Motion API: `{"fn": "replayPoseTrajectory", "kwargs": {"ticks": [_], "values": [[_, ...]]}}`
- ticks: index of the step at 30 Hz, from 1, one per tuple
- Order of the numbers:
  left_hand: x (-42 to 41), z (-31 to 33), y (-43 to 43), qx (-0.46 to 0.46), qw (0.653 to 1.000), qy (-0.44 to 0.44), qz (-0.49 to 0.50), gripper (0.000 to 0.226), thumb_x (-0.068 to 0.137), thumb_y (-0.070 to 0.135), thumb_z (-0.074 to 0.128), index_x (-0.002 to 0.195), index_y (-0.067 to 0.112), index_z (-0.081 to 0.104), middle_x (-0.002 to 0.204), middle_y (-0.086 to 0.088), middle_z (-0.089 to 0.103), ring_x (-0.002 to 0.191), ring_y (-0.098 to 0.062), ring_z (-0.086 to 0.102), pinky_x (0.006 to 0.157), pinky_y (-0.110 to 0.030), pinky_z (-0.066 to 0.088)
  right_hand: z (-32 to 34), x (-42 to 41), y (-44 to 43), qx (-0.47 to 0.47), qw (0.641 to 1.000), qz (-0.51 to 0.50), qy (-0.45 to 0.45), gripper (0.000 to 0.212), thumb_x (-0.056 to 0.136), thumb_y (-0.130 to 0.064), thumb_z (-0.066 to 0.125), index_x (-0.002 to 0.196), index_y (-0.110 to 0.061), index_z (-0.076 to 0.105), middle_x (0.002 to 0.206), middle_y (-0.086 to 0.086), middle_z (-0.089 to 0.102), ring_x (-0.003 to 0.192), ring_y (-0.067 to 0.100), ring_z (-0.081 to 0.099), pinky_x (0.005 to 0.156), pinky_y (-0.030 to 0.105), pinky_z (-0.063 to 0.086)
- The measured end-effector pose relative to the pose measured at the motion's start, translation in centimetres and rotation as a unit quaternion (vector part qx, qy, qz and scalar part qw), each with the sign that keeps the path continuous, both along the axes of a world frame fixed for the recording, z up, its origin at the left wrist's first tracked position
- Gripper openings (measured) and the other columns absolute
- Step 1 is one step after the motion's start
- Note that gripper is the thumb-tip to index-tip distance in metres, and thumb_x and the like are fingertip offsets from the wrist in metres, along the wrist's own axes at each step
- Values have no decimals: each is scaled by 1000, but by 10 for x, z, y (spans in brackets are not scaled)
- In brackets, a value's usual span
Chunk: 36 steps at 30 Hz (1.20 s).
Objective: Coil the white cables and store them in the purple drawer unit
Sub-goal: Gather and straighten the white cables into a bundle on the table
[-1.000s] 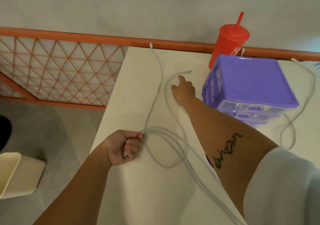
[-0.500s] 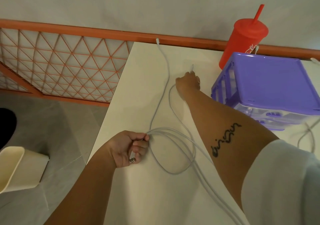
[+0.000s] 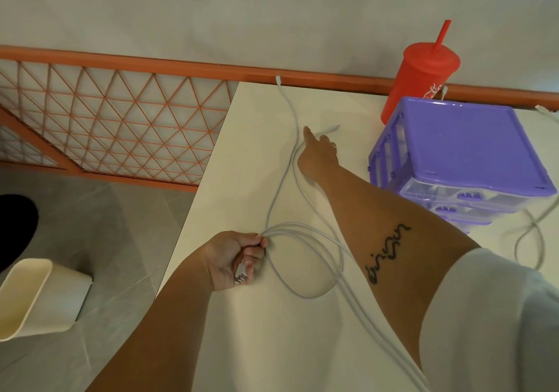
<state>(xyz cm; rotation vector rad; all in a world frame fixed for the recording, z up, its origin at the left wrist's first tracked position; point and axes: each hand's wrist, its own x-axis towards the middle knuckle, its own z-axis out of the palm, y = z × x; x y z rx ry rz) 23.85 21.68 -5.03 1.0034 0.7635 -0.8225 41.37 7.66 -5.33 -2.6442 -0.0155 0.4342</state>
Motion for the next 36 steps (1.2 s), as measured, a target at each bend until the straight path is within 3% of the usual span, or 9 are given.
{"fn": "replayPoseTrajectory", "kwargs": {"ticks": [5, 8, 11, 14, 17, 20, 24, 27, 36], "values": [[2, -1, 0, 7, 1000, 3, -5, 31, 95, 15, 37, 67, 12, 51, 43, 6, 30, 32, -6, 31, 33, -13, 31, 2, 13, 1, -48, 998, -14, 35, 52, 90, -11, 37, 140, -9, 26, 143, 17, 26, 131, 34, 25, 103, 39, 29], [4, 1, 0, 7, 1000, 10, -7, 30, 94, 16, 37, 67, 12, 51, 44, 6, 29, 32, -6, 30, 33, -13, 30, 12, 16, -1, 2, 997, -61, 41, 39, 93, -9, 34, 130, -2, 41, 139, 13, 36, 129, 28, 32, 103, 36, 28], [4, 2, 0, 5, 1000, 17, -7, 30, 93, 17, 37, 67, 13, 51, 44, 6, 29, 33, -7, 30, 33, -14, 30, 20, 16, -1, 167, 977, -124, 42, 46, 95, -6, 33, 140, -4, 29, 146, 9, 32, 130, 26, 37, 102, 29, 33], [1, 3, -3, 9, 1000, 18, 12, 29, 92, 16, 37, 66, 12, 51, 45, 5, 30, 33, -8, 31, 35, -14, 32, 37, 5, 0, 411, 887, -211, 26, 49, 93, 0, 43, 141, -8, 34, 144, 8, 39, 121, 21, 46, 94, 23, 39], [-11, 8, -7, -9, 999, 17, 51, 24, 88, 12, 39, 69, 9, 53, 47, 3, 36, 34, -10, 36, 40, -17, 40, 78, -21, 2, 599, 753, -272, 10, 31, 87, 5, 53, 116, -5, 61, 107, 9, 64, 87, 15, 57, 80, 22, 47], [-30, 23, -12, -47, 996, -7, 69, 22, 87, 7, 36, 77, 7, 56, 48, 0, 42, 36, -13, 45, 46, -22, 48, 120, -60, -5, 681, 705, -196, -22, 16, 86, 4, 54, 87, -9, 63, 77, 5, 61, 63, 9, 51, 64, 21, 42], [-59, 60, -22, -104, 991, -70, 44, 18, 70, -1, 45, 82, 5, 57, 55, -4, 46, 42, -16, 49, 49, -27, 51, 157, -132, -25, 665, 743, -66, -41, 25, 91, 2, 47, 92, -21, 59, 71, -6, 66, 57, 2, 55, 64, 17, 45], [-89, 88, -30, -166, 980, -113, 15, 40, 44, -12, 55, 79, 6, 57, 61, -7, 51, 47, -17, 52, 51, -29, 53, 172, -201, -41, 592, 804, -2, -58, 31, 92, 5, 43, 91, -21, 60, 65, -11, 65, 59, -4, 56, 64, 13, 45], [-174, 145, -50, -197, 961, -185, -64, 35, 60, -18, 38, 80, 4, 55, 66, -10, 56, 61, -20, 58, 60, -28, 55, 195, -344, -71, 476, 871, 82, -85, 8, 75, -14, 70, 75, -22, 71, 67, -15, 61, 71, 3, 56, 70, 17, 45]]}}
